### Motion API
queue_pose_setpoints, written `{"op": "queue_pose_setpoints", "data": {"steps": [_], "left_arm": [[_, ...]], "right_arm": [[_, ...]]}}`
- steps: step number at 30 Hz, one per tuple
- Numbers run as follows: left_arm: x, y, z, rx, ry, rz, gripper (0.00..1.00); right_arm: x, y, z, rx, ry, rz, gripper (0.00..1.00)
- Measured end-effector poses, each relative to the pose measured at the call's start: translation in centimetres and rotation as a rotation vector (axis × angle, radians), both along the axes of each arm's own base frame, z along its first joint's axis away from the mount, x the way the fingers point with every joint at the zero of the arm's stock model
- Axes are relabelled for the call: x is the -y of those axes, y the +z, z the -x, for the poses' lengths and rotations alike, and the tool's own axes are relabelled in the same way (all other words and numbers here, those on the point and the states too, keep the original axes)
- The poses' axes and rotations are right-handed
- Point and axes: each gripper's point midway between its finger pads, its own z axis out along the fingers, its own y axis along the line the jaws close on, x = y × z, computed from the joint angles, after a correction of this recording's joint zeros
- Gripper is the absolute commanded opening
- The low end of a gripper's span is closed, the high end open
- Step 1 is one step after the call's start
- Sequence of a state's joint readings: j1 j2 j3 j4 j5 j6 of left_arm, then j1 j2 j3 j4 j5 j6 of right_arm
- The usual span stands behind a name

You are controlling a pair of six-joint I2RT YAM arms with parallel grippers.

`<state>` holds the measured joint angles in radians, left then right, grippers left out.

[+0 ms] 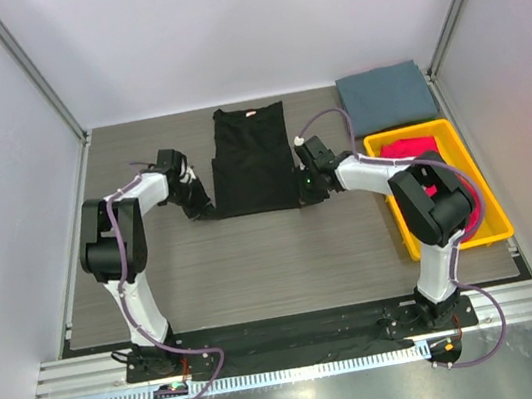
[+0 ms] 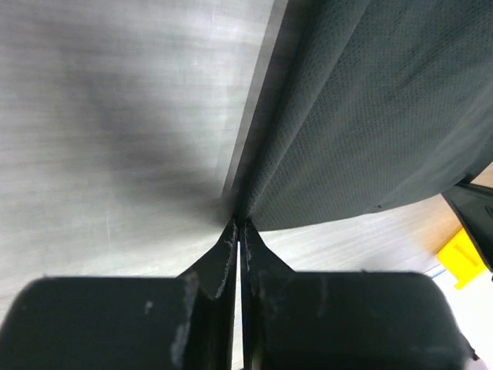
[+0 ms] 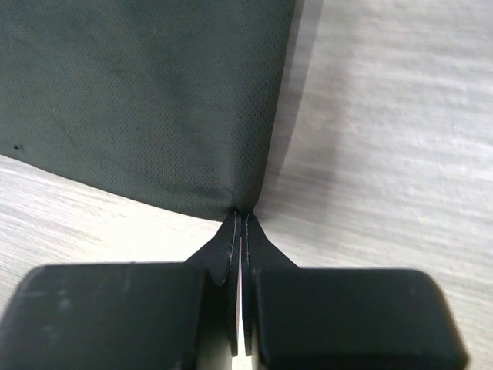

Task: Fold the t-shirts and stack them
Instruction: Fold the tshirt

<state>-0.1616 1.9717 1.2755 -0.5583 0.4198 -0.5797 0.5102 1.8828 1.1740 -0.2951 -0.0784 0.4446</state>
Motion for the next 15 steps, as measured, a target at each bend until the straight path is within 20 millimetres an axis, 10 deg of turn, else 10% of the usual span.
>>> {"op": "queue_pose_setpoints", "data": {"steps": [15], "left_arm": [[2.9, 1.5, 10.1, 0.004, -0.100, -0.037, 0.00]], "right_arm": [[4.3, 1.2, 9.5, -0.029, 0.011, 0.035, 0.01]]}}
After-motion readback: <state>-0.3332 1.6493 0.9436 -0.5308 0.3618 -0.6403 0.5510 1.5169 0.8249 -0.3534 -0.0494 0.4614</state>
